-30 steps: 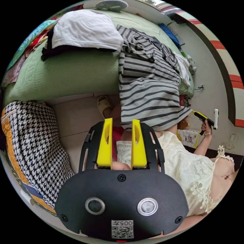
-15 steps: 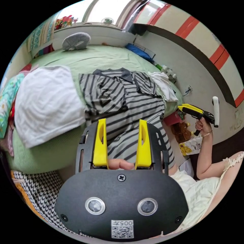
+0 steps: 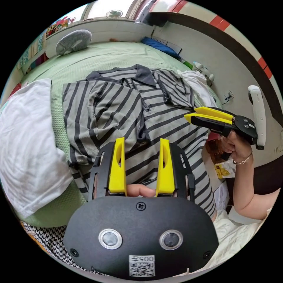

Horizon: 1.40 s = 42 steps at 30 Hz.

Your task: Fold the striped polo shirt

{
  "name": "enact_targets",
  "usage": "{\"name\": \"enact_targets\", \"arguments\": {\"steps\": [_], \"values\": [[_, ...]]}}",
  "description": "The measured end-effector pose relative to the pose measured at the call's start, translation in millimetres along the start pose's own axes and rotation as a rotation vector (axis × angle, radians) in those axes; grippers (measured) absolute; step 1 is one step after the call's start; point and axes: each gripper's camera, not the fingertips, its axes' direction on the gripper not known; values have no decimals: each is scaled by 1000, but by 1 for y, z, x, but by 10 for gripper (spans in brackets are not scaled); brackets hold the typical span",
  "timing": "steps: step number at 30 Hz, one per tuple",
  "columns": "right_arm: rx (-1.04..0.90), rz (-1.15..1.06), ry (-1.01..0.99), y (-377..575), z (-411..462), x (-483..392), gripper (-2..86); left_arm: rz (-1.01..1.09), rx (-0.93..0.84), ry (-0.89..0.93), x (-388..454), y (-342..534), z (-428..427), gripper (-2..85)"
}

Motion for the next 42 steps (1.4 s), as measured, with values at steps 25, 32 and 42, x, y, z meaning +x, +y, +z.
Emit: {"name": "enact_targets", "arguments": {"steps": [25,32,42], "values": [[-207,-26,-78,31,99,-75,91,-27,5,-122,23,3,41,104],[-184,-40,-64,33,108,-83,73,-38,20,-137,24,7,43,100],[-211,-66,-28,27,119,-102,71,-38,71,-101,13,23,35,90]]}}
